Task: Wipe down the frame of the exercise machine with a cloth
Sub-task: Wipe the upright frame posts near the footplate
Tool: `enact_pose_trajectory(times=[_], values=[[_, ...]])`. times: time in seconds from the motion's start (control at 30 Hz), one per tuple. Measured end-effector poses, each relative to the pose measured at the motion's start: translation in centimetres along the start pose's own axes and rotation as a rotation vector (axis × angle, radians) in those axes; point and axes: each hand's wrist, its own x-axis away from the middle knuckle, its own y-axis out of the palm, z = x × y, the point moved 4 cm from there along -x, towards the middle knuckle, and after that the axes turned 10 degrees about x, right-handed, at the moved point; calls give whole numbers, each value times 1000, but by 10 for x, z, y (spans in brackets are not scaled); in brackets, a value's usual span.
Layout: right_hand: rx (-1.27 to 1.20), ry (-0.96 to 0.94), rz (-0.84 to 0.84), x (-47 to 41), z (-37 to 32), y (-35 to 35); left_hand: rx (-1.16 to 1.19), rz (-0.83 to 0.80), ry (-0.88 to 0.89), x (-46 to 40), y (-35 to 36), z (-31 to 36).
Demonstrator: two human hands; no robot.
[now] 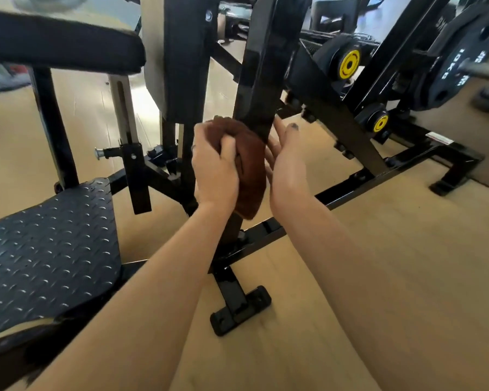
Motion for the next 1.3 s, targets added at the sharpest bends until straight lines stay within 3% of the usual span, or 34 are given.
enact_pose_trajectory(times=[0.13, 0.33, 0.5, 0.67, 0.83, 1.13, 1.3], values=[[129, 142, -51, 5, 71, 0, 1, -24, -146, 12, -30, -52], [322, 212, -52, -2, 129, 1, -215, -179, -439, 47, -79, -138], [393, 242, -71, -13, 148, -1, -349, -200, -509, 60, -93, -161], [424, 308, -1, -13, 168, -3, -737, -358, -518, 83, -104, -176], [477, 379, 59, -9, 175, -19, -637, -284, -668, 72, -99, -170], [182, 556, -179, 20, 175, -4, -328, -194, -753, 76, -84, -137], [286, 447, -195, 33, 169, 2, -230, -175, -819, 94, -72, -124]])
